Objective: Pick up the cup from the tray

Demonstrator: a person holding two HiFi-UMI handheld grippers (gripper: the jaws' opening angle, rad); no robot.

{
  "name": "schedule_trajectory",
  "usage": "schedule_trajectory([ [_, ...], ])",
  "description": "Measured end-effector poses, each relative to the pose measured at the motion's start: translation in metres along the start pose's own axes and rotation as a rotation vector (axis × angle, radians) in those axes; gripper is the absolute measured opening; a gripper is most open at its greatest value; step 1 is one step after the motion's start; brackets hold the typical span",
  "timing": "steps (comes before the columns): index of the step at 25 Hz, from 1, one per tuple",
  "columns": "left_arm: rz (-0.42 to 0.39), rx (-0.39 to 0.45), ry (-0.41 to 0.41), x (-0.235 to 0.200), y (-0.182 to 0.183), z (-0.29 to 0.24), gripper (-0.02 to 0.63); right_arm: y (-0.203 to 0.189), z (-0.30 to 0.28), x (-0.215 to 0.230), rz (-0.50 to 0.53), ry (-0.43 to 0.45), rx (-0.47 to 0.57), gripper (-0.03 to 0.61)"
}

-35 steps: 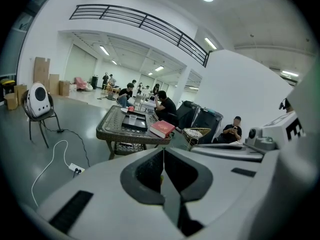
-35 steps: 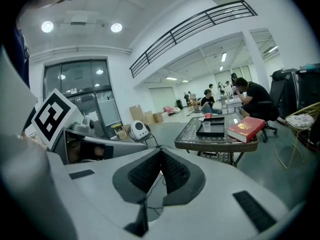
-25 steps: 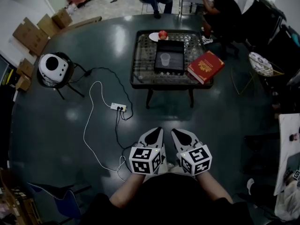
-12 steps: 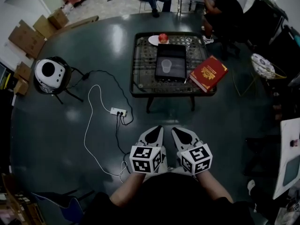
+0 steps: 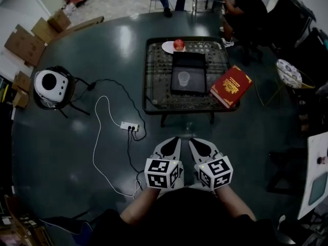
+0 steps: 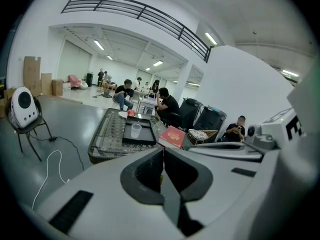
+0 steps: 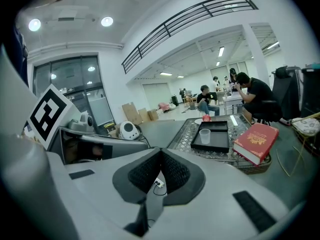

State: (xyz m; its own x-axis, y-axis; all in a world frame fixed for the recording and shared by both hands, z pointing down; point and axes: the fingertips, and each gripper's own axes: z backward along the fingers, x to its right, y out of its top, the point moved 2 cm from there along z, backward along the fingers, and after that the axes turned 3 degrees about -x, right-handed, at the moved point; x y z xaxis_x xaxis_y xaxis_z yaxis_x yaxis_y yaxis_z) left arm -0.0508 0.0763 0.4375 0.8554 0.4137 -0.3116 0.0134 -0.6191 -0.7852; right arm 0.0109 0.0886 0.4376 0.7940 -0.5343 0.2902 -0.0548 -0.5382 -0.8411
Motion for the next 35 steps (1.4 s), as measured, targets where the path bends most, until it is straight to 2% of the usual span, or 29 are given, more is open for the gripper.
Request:
schedule_trajectory([
  [19,-0.019,-0.021,-0.007,-0.067,0.058,-0.049,0.015,0.052,-0.084,0.024,-0.014,-0.001,-0.003,0.010],
  [35,-0.050,-0.047,-0.055,-0.111,0.084,-0.078,0.015,0.074,-0.135,0.037,-0.049,-0.060,0.000,0.011],
])
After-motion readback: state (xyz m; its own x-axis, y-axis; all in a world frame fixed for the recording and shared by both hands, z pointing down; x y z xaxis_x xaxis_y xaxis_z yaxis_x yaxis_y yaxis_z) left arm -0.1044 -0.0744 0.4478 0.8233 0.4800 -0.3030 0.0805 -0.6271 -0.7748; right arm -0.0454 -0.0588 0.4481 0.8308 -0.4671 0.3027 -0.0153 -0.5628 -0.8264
